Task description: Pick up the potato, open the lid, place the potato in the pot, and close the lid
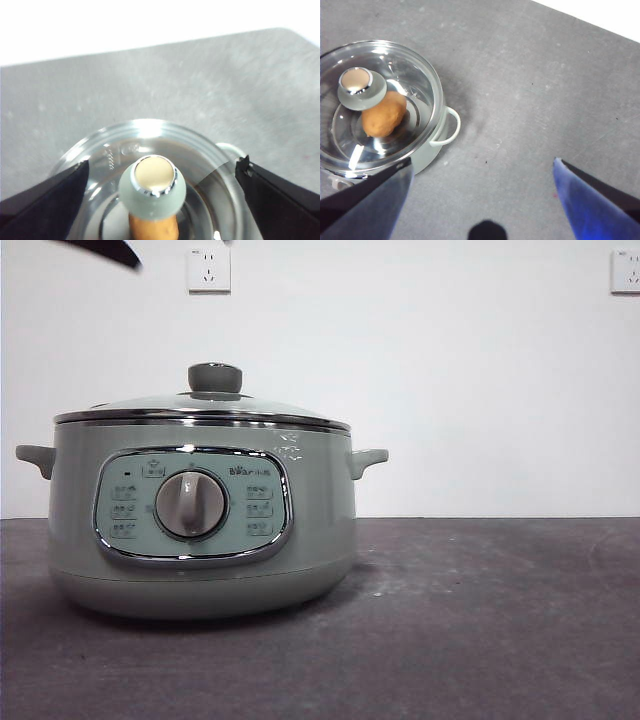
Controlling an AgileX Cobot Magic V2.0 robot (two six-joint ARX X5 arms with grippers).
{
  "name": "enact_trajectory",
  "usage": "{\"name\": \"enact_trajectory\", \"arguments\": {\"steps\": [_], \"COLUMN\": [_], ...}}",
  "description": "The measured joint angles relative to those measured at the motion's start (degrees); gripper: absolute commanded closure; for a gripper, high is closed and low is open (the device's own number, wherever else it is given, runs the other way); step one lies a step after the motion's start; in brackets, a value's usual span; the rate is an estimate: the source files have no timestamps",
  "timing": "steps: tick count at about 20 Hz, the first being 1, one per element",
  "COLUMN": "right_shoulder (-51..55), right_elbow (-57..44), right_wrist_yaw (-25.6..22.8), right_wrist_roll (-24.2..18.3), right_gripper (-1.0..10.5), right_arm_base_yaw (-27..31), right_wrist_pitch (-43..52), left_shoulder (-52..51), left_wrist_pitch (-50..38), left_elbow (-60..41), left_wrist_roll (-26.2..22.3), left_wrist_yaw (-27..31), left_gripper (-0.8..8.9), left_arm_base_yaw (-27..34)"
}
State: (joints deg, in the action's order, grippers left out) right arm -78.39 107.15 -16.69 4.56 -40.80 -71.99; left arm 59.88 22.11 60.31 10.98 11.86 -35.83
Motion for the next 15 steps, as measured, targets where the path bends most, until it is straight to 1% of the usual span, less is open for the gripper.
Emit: {"name": "enact_trajectory", "arguments": {"steps": [2, 3, 4, 5, 6, 8, 10, 12, 15], "right_shoulder": [4.44, 7.06, 9.57, 12.15, 14.19, 18.05, 22.21, 26.38, 32.35], "right_elbow": [-6.16, -10.01, -13.94, -18.49, -22.38, -30.73, -39.08, -47.04, -59.08], "right_wrist_yaw": [-0.02, -0.02, -0.02, -0.02, -0.02, 0.00, 0.00, 0.00, 0.00], "right_wrist_roll": [0.15, 0.15, 0.13, 0.13, 0.13, 0.13, 0.13, 0.15, 0.15], "right_gripper": [7.1, 8.2, 9.2, 9.6, 9.6, 9.6, 9.6, 9.6, 9.6], "right_arm_base_yaw": [0.00, 0.00, 0.00, 0.00, 0.00, 0.00, -0.02, -0.02, -0.02], "right_wrist_pitch": [5.70, 8.85, 12.02, 15.58, 18.67, 25.27, 32.63, 40.15, 49.70], "left_shoulder": [-5.49, -8.00, -9.99, -12.04, -13.42, -15.37, -16.22, -18.03, -23.85], "left_wrist_pitch": [2.51, 3.78, 4.96, 6.49, 7.87, 10.45, 12.07, 11.52, 7.43], "left_elbow": [0.00, 0.00, 0.00, 0.00, 0.00, 0.00, -0.04, -1.88, -10.23], "left_wrist_roll": [-0.92, -1.38, -1.84, -2.49, -3.15, -4.31, -5.68, -6.69, -7.17], "left_wrist_yaw": [0.02, 0.02, 0.04, 0.02, 0.04, 0.17, 2.36, 3.06, 3.26], "left_gripper": [4.87, 5.96, 7.12, 8.41, 8.22, 8.22, 8.22, 8.22, 8.22], "left_arm_base_yaw": [-0.04, -0.04, -0.04, -0.04, -0.04, -0.04, -0.04, -0.04, -0.04]}}
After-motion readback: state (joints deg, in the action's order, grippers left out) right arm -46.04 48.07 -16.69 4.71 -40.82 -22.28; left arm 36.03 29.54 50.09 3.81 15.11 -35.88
